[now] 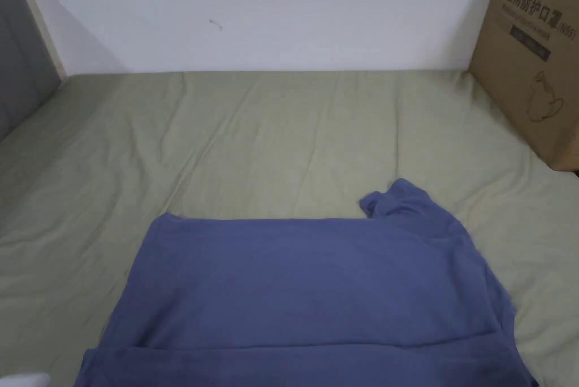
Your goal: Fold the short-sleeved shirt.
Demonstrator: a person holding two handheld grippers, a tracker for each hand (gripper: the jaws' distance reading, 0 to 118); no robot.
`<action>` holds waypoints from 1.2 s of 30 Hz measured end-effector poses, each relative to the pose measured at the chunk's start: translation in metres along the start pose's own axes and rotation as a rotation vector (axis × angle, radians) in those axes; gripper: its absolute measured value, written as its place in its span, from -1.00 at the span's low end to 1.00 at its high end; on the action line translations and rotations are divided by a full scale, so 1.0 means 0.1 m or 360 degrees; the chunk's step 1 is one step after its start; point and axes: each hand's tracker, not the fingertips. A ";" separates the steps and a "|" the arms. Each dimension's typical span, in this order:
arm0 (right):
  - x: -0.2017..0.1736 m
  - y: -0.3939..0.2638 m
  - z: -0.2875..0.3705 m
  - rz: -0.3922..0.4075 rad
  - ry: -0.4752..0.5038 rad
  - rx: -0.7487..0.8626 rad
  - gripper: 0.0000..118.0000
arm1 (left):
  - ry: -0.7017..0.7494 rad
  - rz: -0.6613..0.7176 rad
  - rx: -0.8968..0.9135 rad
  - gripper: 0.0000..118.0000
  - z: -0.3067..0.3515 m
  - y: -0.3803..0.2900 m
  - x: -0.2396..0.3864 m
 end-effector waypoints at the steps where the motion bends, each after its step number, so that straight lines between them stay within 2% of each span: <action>1: 0.01 0.06 0.08 0.0007 -0.0008 0.0038 0.26 | -0.0023 0.0041 0.0052 0.24 0.07 0.07 -0.01; 2: -0.01 0.11 0.16 0.0047 -0.0002 0.0132 0.18 | -0.0047 0.0088 0.0116 0.18 0.15 0.14 -0.02; 3: -0.05 0.16 0.23 0.0063 -0.0007 0.0193 -0.02 | -0.0091 0.0131 0.0189 0.00 0.22 0.21 -0.01; 4: -0.08 0.20 0.28 0.0078 -0.0002 0.0231 -0.36 | -0.0138 0.0139 0.0242 -0.32 0.27 0.26 0.00; 5: -0.14 0.26 0.33 0.0094 0.0001 0.0266 -0.84 | -0.0161 0.0151 0.0293 -0.88 0.30 0.32 0.03; 6: -0.18 0.29 0.33 0.0097 -0.0006 0.0281 -0.93 | -0.0166 0.0162 0.0317 -0.99 0.30 0.37 0.06; 7: -0.22 0.32 0.29 0.0081 -0.0005 0.0287 -0.94 | -0.0145 0.0155 0.0295 -1.00 0.27 0.41 0.11; 9: -0.25 0.38 0.15 0.0064 0.0097 0.0228 -0.94 | -0.0348 0.0233 0.0225 -1.00 0.18 0.49 0.19; 11: -0.31 0.33 0.03 0.0011 0.0100 0.0215 -0.97 | -0.0345 0.0253 0.0241 -1.00 0.12 0.49 0.32; 13: -0.38 0.31 -0.10 0.0011 0.0166 0.0151 -0.97 | -0.0271 0.0150 0.0188 -1.00 0.02 0.51 0.47; 17: -0.46 0.63 -0.31 0.0081 0.0144 0.0173 -0.96 | -0.0247 0.0090 0.0137 -1.00 -0.16 0.65 0.58; 18: -0.47 0.81 -0.36 0.0089 0.0131 0.0182 -0.81 | -0.0233 0.0062 0.0133 -1.00 -0.19 0.70 0.60; 19: -0.47 0.98 -0.42 0.0099 0.0107 0.0196 -0.43 | -0.0210 0.0038 0.0135 -1.00 -0.21 0.74 0.62; 20: -0.46 1.21 -0.51 0.0127 0.0095 0.0209 0.10 | -0.0192 0.0016 0.0144 -1.00 -0.25 0.78 0.62; 21: -0.45 1.46 -0.59 0.0151 0.0096 0.0224 0.20 | -0.0186 0.0006 0.0137 -1.00 -0.28 0.83 0.63; 23: -0.43 1.94 -0.81 0.0183 0.0079 0.0247 0.20 | -0.0188 0.0007 0.0119 -1.00 -0.37 0.91 0.62; 24: -0.44 2.22 -0.95 0.0184 0.0014 0.0248 0.20 | -0.0184 0.0015 0.0099 -1.00 -0.43 0.94 0.62; 26: -0.42 2.59 -1.23 0.0204 0.0024 0.0239 0.20 | -0.0157 0.0038 0.0076 -1.00 -0.51 0.99 0.63; 28: -0.41 2.87 -1.57 0.0151 -0.0038 0.0165 0.20 | -0.0139 0.0059 0.0068 -1.00 -0.57 1.02 0.62; 31: -0.41 3.11 -2.08 0.0092 0.0011 -0.0047 0.20 | -0.0153 0.0094 0.0063 -1.00 -0.64 1.08 0.62; 34: -0.53 3.13 -2.40 0.0217 -0.0055 -0.0139 0.17 | -0.0119 0.0067 0.0043 -1.00 -0.69 1.13 0.65; 35: -0.57 3.13 -2.45 0.0277 -0.0125 -0.0140 0.14 | -0.0104 0.0050 0.0033 -1.00 -0.71 1.14 0.65; 36: -0.59 3.13 -2.44 0.0285 -0.0116 -0.0111 0.05 | -0.0091 0.0044 0.0031 -1.00 -0.72 1.15 0.65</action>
